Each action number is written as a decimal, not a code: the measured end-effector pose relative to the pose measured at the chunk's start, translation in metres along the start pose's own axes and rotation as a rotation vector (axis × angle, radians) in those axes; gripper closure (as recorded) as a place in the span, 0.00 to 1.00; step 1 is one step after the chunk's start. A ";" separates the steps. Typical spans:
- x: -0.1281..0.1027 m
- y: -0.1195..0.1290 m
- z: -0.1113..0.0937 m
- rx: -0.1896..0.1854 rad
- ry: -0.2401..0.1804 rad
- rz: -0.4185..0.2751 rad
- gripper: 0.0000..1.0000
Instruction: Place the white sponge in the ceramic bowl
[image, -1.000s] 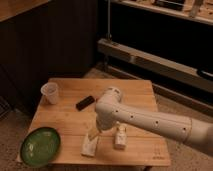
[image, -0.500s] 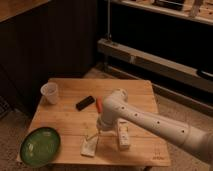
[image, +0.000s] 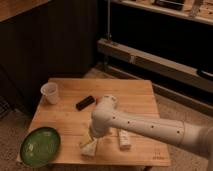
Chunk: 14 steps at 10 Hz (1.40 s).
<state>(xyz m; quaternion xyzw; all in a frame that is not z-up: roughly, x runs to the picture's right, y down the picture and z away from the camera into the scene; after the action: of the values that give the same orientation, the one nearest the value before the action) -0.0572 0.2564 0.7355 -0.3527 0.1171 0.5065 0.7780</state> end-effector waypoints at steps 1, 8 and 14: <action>0.000 0.004 0.001 0.027 -0.012 -0.011 0.09; -0.010 0.043 0.025 -0.003 -0.059 -0.134 0.09; -0.021 0.025 0.046 0.042 -0.058 -0.046 0.09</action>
<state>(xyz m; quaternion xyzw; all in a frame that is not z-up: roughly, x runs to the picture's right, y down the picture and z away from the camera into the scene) -0.0965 0.2786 0.7695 -0.3241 0.0970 0.4961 0.7996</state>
